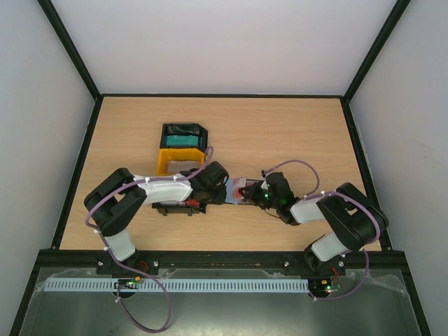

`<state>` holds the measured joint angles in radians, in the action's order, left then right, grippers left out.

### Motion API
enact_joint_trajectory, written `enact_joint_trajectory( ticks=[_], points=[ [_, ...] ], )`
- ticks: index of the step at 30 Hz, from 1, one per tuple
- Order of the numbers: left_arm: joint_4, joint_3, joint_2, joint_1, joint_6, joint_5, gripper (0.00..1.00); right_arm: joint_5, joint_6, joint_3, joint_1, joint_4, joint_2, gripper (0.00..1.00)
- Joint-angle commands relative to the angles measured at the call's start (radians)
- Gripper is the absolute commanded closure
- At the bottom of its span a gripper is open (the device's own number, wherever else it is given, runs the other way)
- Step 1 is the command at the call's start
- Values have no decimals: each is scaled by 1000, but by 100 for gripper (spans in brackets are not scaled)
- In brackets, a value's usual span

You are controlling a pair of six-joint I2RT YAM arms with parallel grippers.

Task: Put the credit cards into the card holder
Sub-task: Insert the credit card into the card holder.

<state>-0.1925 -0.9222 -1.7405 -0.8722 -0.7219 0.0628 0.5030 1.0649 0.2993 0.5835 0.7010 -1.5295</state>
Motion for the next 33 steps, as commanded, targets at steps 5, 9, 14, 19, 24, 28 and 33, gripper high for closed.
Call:
enact_joint_trajectory(
  ticks=[5, 9, 14, 19, 24, 28, 33],
  points=[
    [-20, 30, -6, -3, 10, 28, 80, -27, 38, 5, 10, 27, -59, 98],
    [-19, 32, -5, -3, 7, 29, 80, -8, 71, 9, 37, 79, -103, 98],
    [-17, 36, -1, -4, 5, 31, 80, 6, 118, -13, 59, 157, -136, 98],
    [-18, 37, 2, -4, 4, 31, 80, 8, 125, -9, 61, 154, -137, 98],
    [-21, 32, 3, -4, 4, 29, 80, -2, 107, -15, 61, 104, -98, 98],
    [-18, 33, 2, -2, 6, 29, 80, 7, 110, -22, 61, 108, -105, 98],
    [-18, 31, 0, -4, 5, 31, 80, 26, 134, -16, 65, 164, -153, 97]
  ],
)
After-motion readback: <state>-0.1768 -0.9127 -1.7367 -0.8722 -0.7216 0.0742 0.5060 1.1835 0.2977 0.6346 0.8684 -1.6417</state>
